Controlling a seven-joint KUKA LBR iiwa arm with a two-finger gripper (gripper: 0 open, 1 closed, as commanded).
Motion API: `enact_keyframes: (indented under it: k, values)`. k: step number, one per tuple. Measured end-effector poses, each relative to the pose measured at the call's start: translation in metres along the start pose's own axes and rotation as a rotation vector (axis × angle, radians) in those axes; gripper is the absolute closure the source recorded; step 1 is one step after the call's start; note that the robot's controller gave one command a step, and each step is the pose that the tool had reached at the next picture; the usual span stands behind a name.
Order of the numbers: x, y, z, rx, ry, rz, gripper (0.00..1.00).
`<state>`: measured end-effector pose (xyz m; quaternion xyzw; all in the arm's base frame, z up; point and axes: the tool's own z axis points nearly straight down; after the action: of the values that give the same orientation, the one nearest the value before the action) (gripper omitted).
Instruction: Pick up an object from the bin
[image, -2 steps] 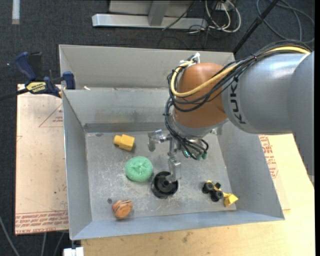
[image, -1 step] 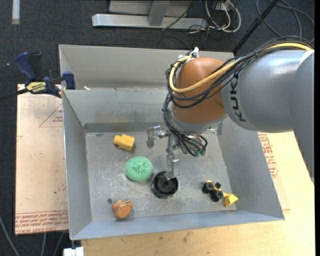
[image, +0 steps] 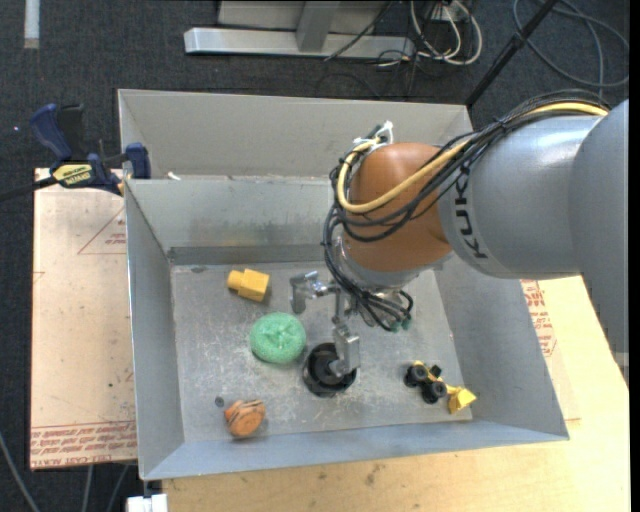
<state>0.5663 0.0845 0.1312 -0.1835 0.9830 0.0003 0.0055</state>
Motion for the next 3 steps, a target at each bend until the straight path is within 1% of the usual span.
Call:
enact_keyframes:
  k: [1, 2, 3]
  values:
    - [0.031, 0.011, 0.044, -0.002, 0.007, 0.018, 0.00]
    - [0.009, 0.005, 0.055, -0.003, 0.009, 0.112, 0.00]
    - [0.054, -0.019, 0.042, -0.001, 0.010, 0.255, 1.00]
